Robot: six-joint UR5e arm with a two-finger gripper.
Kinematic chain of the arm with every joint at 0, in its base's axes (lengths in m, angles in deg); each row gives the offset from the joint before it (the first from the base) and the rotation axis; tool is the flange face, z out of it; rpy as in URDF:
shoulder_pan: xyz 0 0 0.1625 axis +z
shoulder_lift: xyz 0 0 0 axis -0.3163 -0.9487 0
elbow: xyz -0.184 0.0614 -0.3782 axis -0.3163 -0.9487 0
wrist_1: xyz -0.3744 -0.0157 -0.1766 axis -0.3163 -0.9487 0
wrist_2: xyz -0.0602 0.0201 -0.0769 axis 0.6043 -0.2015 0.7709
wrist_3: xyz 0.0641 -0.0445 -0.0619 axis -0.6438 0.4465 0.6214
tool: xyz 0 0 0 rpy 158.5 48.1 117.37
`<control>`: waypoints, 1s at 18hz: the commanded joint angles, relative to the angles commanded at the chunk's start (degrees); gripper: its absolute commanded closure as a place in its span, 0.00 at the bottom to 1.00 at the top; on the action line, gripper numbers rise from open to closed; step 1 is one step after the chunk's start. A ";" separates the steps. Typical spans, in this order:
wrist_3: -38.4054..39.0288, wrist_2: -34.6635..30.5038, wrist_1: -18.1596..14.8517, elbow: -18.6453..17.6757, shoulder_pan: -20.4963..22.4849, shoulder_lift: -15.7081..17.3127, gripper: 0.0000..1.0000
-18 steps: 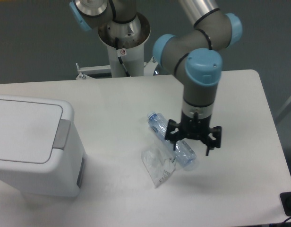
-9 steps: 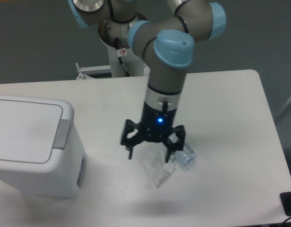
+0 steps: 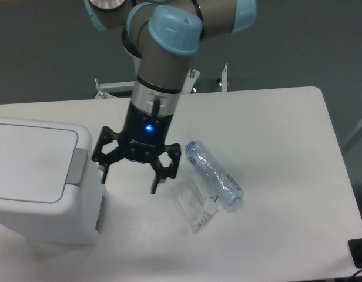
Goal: Open the trash can
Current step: 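Move the open gripper over the bottle toward the white trash bin, then push the gripper against the bin lid edge to flip it open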
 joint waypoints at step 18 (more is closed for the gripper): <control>-0.09 -0.35 0.17 -2.99 -1.06 0.97 0.00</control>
